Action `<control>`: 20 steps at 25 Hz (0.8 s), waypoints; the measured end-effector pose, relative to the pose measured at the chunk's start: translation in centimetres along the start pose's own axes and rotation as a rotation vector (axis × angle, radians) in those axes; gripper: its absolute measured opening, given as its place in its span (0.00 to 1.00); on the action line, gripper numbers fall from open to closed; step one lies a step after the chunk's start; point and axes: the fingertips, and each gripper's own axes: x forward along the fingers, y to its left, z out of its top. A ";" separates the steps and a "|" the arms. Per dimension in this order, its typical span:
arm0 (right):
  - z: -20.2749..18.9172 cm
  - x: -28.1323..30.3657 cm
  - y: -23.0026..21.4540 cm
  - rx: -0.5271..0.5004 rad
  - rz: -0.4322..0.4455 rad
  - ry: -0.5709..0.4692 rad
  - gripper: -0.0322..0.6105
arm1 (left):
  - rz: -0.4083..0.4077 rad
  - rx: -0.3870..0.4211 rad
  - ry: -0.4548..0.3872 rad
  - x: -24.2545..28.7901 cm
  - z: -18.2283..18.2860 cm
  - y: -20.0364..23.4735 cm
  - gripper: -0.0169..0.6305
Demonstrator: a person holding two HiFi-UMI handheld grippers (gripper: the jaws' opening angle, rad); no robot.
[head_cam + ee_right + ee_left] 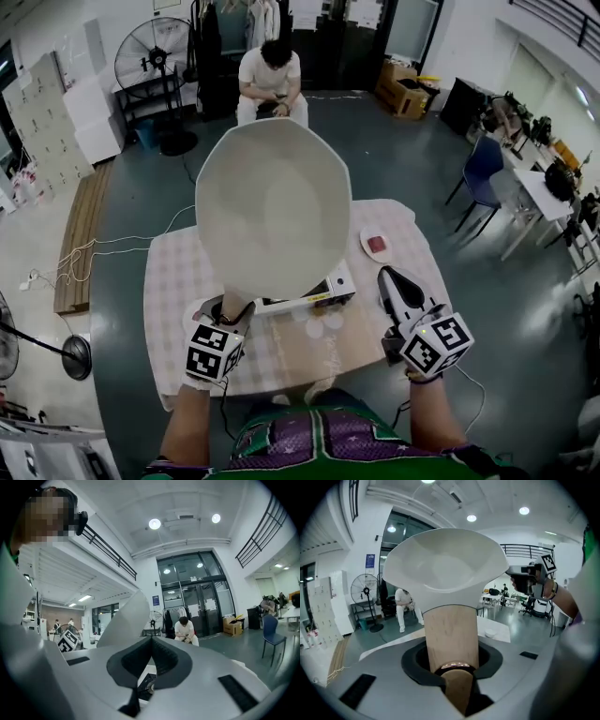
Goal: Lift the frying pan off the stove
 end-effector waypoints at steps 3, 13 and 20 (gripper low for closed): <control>1.1 -0.9 -0.7 0.010 -0.002 -0.001 0.06 | 0.036 0.018 -0.058 -1.8 3.3 -1.5 0.23; 6.1 -3.6 -4.9 -0.067 0.073 -0.080 0.06 | 0.235 -0.002 -0.213 -5.7 11.5 -5.8 0.23; 8.5 -7.0 -9.7 -0.100 0.031 -0.119 0.06 | 0.367 -0.046 -0.287 -8.2 14.6 -8.1 0.23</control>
